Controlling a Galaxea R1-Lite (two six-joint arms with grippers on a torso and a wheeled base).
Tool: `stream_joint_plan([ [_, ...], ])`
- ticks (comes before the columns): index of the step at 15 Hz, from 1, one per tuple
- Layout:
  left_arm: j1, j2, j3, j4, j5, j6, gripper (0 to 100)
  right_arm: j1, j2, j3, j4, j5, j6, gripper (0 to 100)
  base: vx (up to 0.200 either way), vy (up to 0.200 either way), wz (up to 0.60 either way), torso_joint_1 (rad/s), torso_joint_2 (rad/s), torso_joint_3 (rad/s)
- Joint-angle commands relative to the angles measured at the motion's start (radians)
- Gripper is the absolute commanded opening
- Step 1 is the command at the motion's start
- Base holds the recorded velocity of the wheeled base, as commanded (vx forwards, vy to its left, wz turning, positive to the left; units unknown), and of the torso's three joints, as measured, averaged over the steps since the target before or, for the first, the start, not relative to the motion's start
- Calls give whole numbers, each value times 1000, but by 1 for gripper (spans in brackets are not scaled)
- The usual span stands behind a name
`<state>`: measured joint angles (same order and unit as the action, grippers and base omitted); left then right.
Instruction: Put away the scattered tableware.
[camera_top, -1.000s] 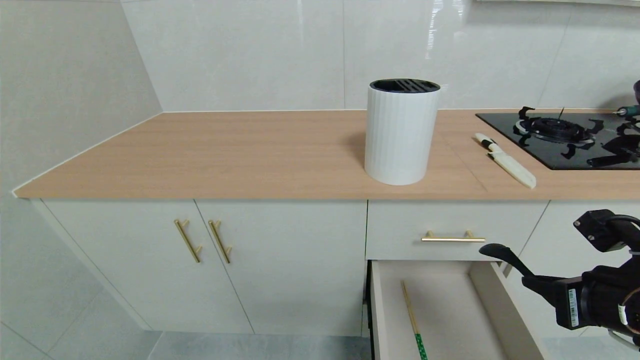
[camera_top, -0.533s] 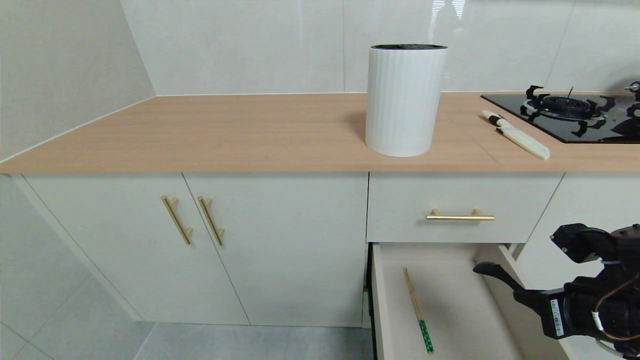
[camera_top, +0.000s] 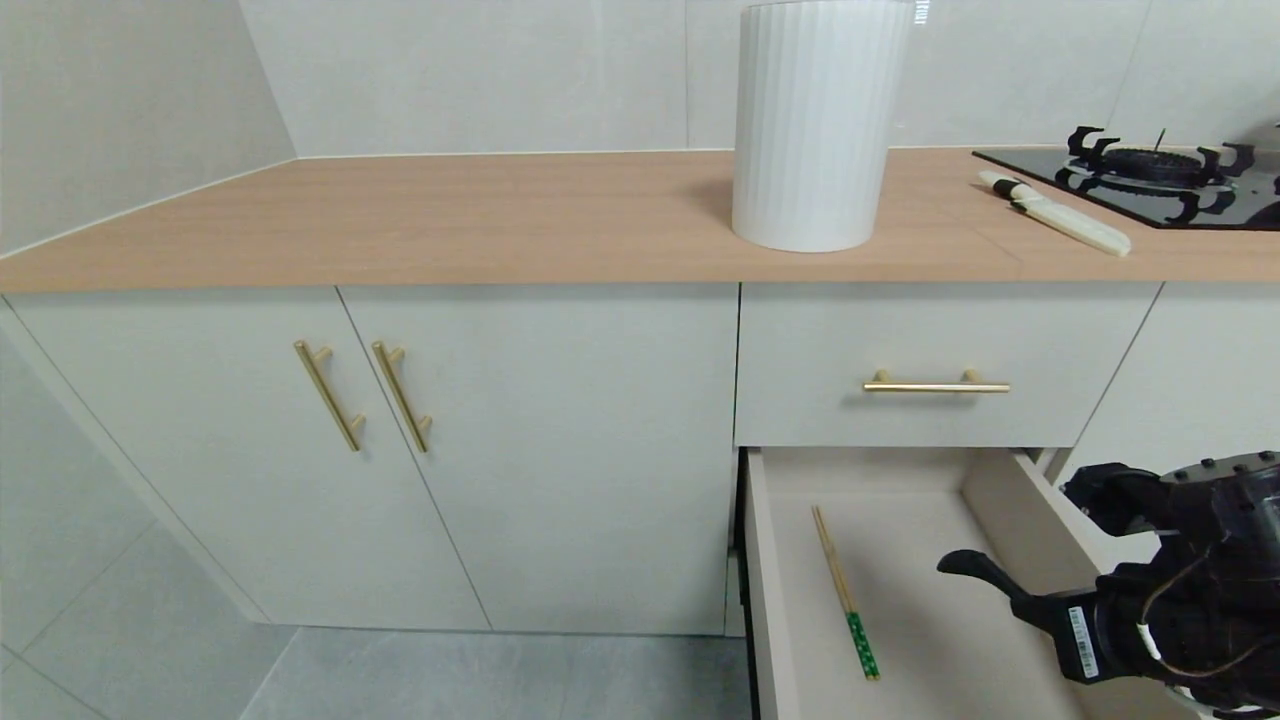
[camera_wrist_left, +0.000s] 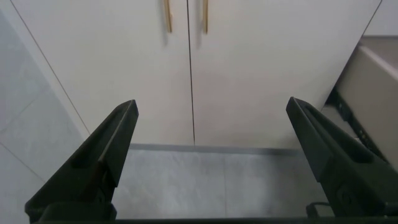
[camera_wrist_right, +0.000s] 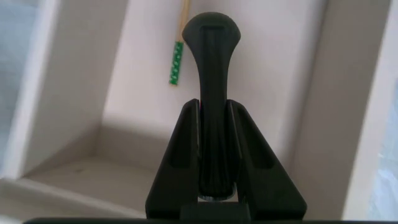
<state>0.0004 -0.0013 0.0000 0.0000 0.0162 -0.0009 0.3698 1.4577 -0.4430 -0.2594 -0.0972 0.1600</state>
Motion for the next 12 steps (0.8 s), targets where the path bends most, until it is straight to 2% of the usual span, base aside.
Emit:
stream_joint_plan([
  [1,1,1,0,0,1,-1,100,0,61,3,-34,-1,1,0,0,0,0,-17,71,41],
  [4,0,1,0,0,1,-1,100,-2,109,-25,-83,-2,42,0,0,0,0,0,0,0],
  [8,1,1,0,0,1,-1,100,-2,280,-72,-118,-7,96,0,0,0,0,0,0,0],
  [12,1,1,0,0,1,-1,100,-28,506,-63,-365,-67,98,0,0,0,0,0,0,0],
])
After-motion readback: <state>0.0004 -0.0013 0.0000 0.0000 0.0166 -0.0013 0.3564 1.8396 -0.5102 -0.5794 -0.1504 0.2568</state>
